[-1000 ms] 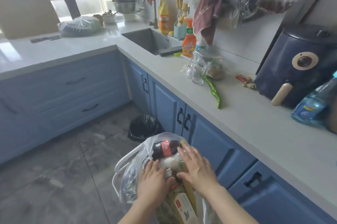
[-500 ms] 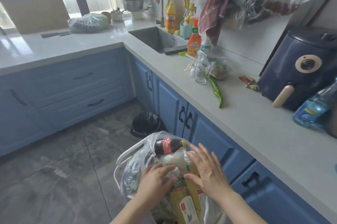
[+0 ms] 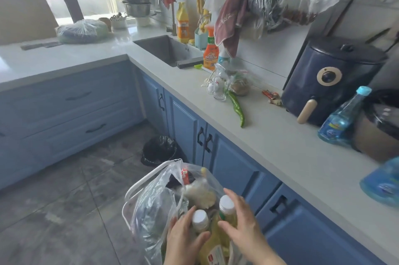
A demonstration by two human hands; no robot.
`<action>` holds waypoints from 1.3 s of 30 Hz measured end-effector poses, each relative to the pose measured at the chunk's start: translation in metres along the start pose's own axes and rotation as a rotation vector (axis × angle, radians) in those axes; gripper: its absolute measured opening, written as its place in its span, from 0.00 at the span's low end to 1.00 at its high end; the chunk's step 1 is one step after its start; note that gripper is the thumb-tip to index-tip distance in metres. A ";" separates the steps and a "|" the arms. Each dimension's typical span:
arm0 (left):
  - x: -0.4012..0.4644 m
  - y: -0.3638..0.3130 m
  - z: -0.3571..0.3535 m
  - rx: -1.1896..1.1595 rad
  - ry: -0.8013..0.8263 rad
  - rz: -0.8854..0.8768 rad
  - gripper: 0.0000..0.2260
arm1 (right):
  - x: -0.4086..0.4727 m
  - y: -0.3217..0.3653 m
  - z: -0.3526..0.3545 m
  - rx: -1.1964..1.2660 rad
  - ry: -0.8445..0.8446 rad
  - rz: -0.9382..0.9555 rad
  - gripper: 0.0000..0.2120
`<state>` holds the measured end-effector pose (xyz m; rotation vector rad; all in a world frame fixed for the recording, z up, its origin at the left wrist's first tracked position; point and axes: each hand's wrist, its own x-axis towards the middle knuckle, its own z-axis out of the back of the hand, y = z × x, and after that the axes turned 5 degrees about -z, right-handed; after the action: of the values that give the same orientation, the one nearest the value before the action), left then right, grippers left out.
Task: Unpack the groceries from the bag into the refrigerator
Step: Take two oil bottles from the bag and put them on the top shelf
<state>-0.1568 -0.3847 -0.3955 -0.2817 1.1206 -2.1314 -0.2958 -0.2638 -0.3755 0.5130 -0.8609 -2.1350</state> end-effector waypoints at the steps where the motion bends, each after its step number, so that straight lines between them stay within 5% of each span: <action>1: 0.000 0.002 -0.002 0.022 0.032 0.019 0.37 | -0.001 -0.001 -0.003 0.025 -0.033 -0.021 0.40; 4: -0.004 0.006 -0.005 0.164 0.148 0.008 0.31 | 0.001 0.000 -0.004 0.117 -0.054 -0.120 0.37; 10: -0.010 0.032 -0.024 0.285 0.024 -0.146 0.59 | 0.001 0.004 0.000 -0.081 0.115 -0.013 0.56; 14: -0.011 0.048 -0.032 0.240 -0.047 -0.224 0.59 | 0.007 -0.002 0.002 -0.238 0.148 0.132 0.58; 19: -0.016 0.041 -0.035 0.270 -0.005 -0.236 0.63 | 0.012 -0.013 0.001 -0.221 0.116 0.080 0.60; 32: 0.000 0.004 -0.023 0.175 -0.002 -0.245 0.57 | 0.008 -0.008 -0.003 -0.054 -0.023 0.002 0.57; 39: 0.015 -0.047 0.056 -0.167 -0.072 -0.520 0.50 | 0.006 0.046 0.038 0.123 -0.203 0.115 0.57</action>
<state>-0.1632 -0.4122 -0.3264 -0.7941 1.2875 -2.4448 -0.2990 -0.2745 -0.3169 0.3031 -1.1137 -2.0611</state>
